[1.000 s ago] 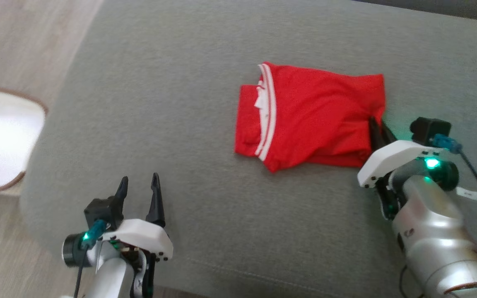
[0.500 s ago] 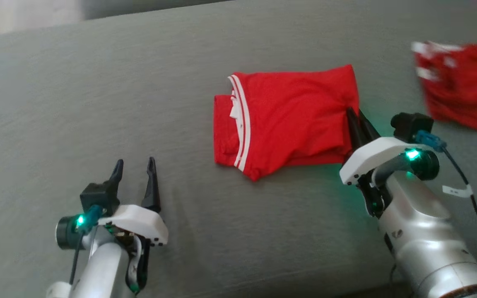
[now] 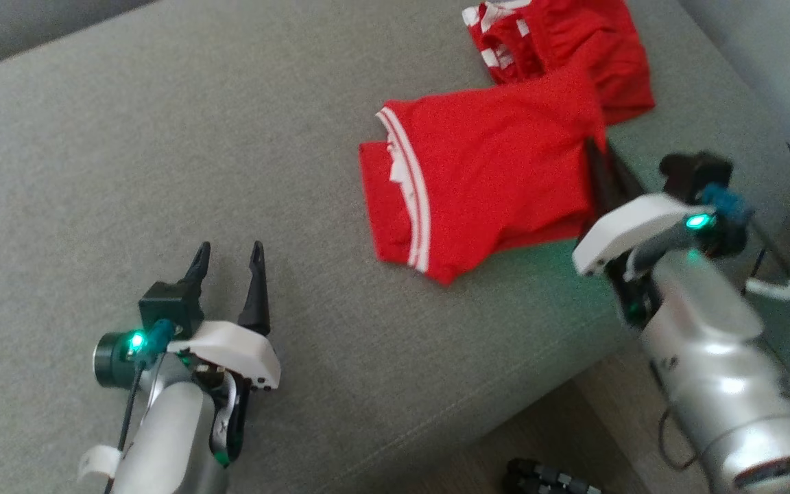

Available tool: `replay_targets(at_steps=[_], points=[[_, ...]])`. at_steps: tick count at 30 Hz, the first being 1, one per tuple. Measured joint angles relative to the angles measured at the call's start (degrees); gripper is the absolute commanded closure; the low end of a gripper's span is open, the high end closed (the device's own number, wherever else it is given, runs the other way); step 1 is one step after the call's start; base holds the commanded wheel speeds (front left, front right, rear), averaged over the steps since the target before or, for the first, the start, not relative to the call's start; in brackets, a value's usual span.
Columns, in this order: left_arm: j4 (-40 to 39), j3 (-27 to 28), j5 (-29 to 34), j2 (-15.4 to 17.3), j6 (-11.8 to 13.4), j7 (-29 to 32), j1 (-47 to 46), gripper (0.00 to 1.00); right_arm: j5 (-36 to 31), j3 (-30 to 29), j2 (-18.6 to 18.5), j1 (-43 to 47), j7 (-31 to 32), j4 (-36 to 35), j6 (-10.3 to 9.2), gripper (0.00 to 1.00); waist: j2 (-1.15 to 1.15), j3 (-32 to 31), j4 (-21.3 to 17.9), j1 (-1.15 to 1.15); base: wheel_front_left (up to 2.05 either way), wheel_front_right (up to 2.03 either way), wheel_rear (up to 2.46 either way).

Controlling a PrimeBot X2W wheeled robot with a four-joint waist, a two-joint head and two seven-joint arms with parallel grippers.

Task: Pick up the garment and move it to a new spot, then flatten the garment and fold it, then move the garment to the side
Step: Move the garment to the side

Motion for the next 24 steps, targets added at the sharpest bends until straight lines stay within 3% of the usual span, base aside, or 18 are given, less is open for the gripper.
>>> replay_targets(at_steps=[8,12,13,14,15,20,24], points=[[0.3,0.2,2.6,0.0,-0.9,-0.1,-0.3,0.00,-14.3,-14.3,-6.1,-10.2,0.0,0.3,0.00,1.00,0.00,2.4,4.6,0.00,0.00,0.00,0.00],[-0.2,0.5,2.8,0.0,-1.3,-0.4,-0.5,0.00,-24.5,-24.6,-10.0,-11.5,-0.1,1.3,0.00,1.00,0.00,3.3,7.7,0.00,0.00,0.00,0.00],[-0.2,0.5,2.8,0.0,-1.3,-0.4,-0.5,0.00,-24.5,-24.6,-10.0,-11.5,-0.1,1.3,0.00,1.00,0.00,3.3,7.7,0.00,0.00,0.00,0.00],[-0.3,0.5,2.8,0.0,-1.3,-0.4,-0.5,0.00,-27.4,-27.3,-10.6,-11.5,-0.1,1.7,0.00,0.69,0.00,3.5,8.4,0.00,0.00,0.00,0.00],[-0.5,0.6,2.8,0.0,-1.3,-0.4,-0.5,0.00,-29.9,-30.2,-10.8,-11.4,-0.1,1.7,0.00,0.00,0.00,3.6,9.0,0.00,0.00,0.00,0.00],[-0.7,1.1,2.7,0.0,-1.2,-0.4,-0.4,0.00,-37.7,-37.9,-7.5,-11.3,-0.1,-1.9,0.00,0.00,0.00,3.0,10.7,0.00,0.00,0.00,0.00],[-0.8,2.1,1.3,0.0,-0.2,-0.4,0.2,0.00,-36.8,-36.8,-3.7,-9.5,-0.2,-6.7,0.00,0.00,0.00,1.4,11.5,0.00,0.00,0.00,0.00]])
